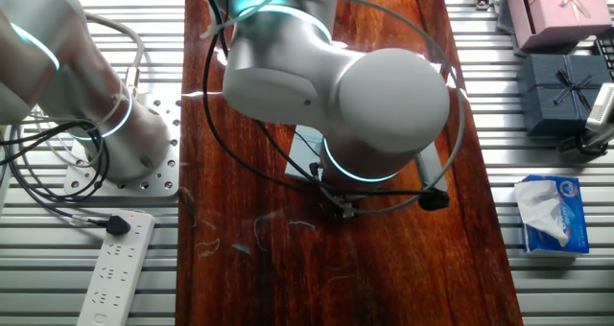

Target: Slide the outer casing onto the gift box

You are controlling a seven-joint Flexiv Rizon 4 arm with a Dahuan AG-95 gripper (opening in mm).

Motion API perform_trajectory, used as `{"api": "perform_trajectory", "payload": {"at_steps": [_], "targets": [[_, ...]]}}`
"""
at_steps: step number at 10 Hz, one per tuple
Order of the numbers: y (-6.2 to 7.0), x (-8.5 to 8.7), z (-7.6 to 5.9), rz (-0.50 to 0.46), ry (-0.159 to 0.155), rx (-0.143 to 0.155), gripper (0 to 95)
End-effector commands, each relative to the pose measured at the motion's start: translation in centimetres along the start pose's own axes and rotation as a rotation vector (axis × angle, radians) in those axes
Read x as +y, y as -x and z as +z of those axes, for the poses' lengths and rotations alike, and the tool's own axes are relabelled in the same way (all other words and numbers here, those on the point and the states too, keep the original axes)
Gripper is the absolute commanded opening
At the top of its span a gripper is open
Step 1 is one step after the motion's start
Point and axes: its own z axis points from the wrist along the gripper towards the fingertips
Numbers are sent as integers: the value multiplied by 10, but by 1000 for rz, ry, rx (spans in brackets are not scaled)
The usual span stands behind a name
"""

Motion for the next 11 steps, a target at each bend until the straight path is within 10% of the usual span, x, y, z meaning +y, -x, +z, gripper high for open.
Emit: {"api": "perform_trajectory", "payload": {"at_steps": [1, 11], "targets": [[1, 1, 0, 4, -2, 4, 0], [9, 11, -1, 26, -10, 12, 0]]}}
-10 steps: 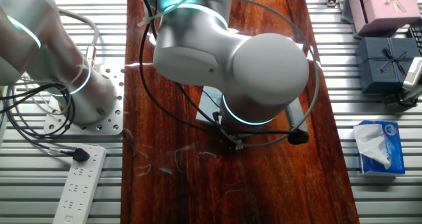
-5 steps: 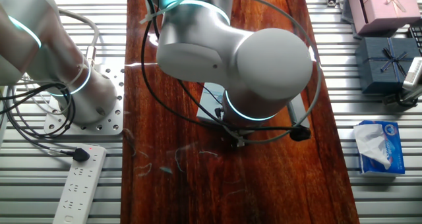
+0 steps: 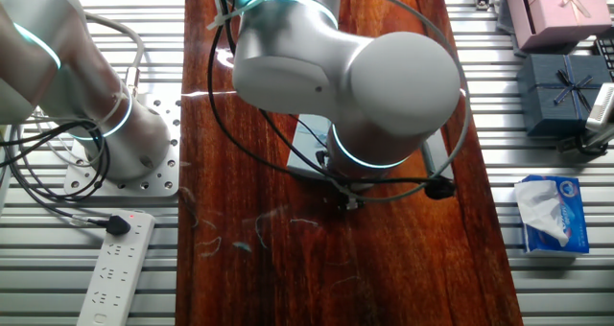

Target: Slide the outer casing onto the gift box

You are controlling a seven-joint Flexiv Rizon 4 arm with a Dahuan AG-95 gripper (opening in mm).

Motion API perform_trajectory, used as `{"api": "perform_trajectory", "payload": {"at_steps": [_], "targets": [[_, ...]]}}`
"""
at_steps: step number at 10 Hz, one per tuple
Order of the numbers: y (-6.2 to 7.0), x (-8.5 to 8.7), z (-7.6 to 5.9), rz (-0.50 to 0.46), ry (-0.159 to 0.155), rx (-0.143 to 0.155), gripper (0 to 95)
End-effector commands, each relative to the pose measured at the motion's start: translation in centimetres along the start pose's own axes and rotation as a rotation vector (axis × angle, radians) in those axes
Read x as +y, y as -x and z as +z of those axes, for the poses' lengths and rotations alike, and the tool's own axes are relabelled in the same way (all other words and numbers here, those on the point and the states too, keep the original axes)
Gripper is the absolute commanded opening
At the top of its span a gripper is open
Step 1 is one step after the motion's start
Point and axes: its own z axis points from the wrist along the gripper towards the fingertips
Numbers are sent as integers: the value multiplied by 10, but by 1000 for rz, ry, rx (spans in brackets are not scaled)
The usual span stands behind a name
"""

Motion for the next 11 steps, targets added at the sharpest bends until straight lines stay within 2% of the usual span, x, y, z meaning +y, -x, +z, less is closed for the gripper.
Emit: {"api": "perform_trajectory", "payload": {"at_steps": [1, 2, 5, 8, 11], "targets": [[0, 0, -1, -3, -6, 5, 0], [0, 1, -2, -8, -15, 13, 0], [-1, 5, -22, -12, -44, 40, 0], [2, 9, -37, 0, -36, 40, 0], [12, 17, -43, 18, -34, 43, 0]]}}
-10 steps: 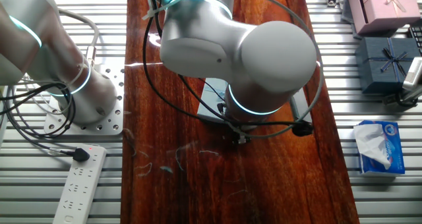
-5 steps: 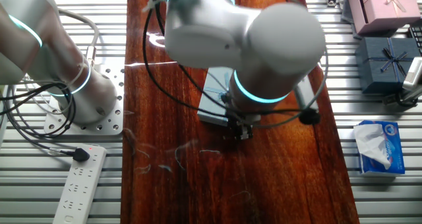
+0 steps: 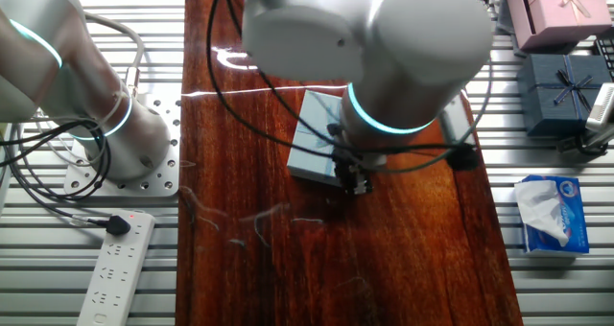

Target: Slide the outer casing onto the gift box

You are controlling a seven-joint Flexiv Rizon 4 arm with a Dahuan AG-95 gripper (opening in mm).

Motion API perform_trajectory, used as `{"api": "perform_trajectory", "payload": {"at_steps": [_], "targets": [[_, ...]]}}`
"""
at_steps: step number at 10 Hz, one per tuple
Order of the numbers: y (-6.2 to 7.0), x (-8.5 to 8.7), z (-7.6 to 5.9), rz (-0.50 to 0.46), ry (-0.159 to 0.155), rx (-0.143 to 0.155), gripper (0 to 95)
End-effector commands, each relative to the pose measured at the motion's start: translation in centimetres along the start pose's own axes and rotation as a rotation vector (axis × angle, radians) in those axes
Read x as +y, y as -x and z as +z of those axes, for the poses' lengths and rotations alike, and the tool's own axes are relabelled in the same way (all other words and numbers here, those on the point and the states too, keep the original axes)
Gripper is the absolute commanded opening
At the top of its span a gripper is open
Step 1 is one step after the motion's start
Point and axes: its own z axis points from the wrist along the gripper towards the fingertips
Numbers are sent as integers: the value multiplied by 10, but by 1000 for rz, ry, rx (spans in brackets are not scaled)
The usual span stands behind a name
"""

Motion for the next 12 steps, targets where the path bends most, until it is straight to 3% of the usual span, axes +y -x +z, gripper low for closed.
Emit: {"api": "perform_trajectory", "payload": {"at_steps": [1, 5, 6, 12], "targets": [[5, 5, -2, 11, 3, 0, 0], [30, 35, -4, 57, 21, 6, 0], [33, 36, -4, 52, 44, 4, 0], [31, 35, -5, 69, 38, 11, 0]]}}
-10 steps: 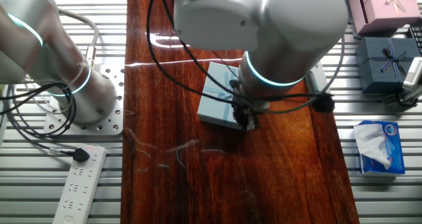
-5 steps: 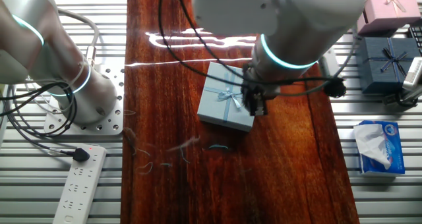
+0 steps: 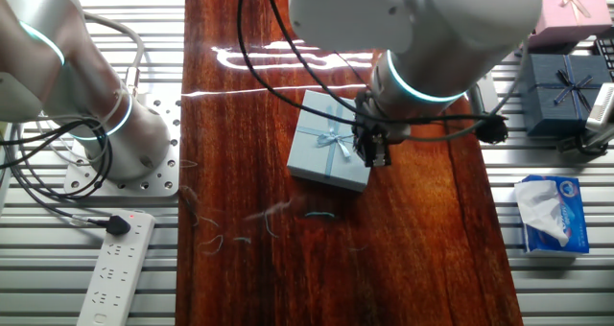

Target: Slide the outer casing onto the gift box

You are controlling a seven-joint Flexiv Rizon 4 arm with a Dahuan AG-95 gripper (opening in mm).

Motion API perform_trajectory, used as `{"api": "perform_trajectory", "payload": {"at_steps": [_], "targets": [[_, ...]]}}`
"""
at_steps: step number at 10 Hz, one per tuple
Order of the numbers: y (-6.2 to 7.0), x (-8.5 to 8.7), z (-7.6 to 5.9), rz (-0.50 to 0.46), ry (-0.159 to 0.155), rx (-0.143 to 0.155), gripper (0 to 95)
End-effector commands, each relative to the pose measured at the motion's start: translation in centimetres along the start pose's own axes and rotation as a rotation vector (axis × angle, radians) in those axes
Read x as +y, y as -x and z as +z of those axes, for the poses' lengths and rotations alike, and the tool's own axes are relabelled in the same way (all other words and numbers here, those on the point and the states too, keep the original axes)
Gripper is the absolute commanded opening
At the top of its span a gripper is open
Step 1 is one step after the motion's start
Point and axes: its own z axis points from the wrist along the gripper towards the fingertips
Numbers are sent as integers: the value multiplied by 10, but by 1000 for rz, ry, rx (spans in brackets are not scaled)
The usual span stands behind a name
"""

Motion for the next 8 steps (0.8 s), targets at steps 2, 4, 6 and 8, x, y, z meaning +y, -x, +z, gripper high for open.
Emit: {"api": "perform_trajectory", "payload": {"at_steps": [2, 4, 6, 8], "targets": [[-1, 0, -1, 6, 13, -4, 0], [-1, 0, -1, -42, 25, 10, 0], [-1, 0, -1, -86, 54, 18, 0], [-1, 0, -1, -103, 63, 20, 0]]}}
